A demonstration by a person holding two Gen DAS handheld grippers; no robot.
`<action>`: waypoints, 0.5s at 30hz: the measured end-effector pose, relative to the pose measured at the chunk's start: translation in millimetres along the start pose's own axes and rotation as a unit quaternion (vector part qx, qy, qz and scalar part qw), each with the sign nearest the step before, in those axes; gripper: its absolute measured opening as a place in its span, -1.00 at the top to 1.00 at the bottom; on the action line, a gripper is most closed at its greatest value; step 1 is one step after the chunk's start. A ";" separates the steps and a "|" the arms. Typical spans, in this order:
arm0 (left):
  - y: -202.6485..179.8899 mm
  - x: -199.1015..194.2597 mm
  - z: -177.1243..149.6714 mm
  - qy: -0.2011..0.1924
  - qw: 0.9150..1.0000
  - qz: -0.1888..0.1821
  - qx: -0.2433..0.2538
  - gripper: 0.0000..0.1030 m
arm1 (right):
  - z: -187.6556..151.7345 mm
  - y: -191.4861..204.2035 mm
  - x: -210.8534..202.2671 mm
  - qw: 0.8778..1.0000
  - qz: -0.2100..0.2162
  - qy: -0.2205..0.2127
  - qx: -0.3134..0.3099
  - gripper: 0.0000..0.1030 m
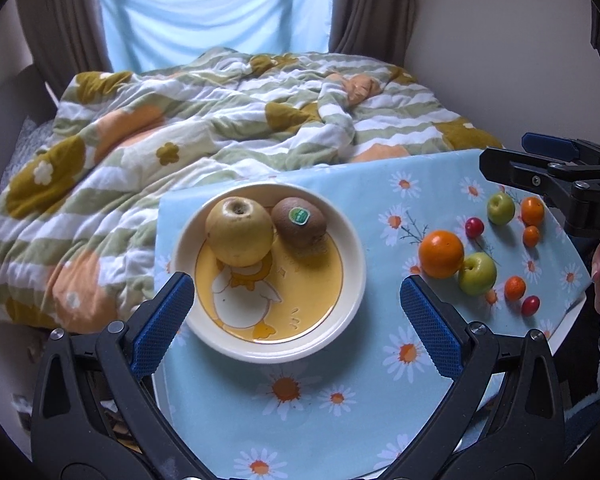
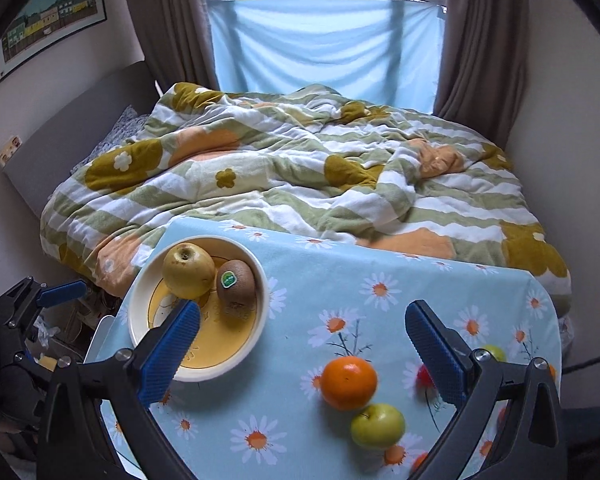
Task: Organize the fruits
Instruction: 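Move both tools back toward the loose fruits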
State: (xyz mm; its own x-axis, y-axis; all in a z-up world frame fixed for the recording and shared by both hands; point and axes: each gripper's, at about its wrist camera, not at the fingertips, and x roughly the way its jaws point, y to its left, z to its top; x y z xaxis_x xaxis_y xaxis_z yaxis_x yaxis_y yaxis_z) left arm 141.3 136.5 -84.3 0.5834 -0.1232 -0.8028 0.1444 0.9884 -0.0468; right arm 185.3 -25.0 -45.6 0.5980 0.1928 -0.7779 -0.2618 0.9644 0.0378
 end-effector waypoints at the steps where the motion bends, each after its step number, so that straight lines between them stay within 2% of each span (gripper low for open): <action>1: -7.2 -0.9 1.5 -0.002 1.000 -0.001 0.002 -1.00 | -3.1 -7.9 -6.3 1.000 -0.009 -0.003 0.007 -0.98; 7: -56.8 0.5 5.4 -0.008 1.000 -0.003 -0.002 -1.00 | -27.7 -69.5 -36.2 0.998 -0.030 -0.014 0.045 -0.99; 15: -127.6 16.0 -7.0 0.006 1.000 0.005 -0.030 -1.00 | -70.5 -140.9 -54.9 0.998 -0.039 -0.005 0.042 -0.99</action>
State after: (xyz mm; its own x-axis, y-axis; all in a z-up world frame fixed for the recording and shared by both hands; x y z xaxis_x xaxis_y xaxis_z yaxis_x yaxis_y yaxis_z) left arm 126.6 9.0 -95.4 0.5755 -0.1129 -0.8099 0.0902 0.9931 -0.0744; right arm 136.0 -184.2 -52.4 0.6220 0.1187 -0.7740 -0.1502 0.9882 0.0308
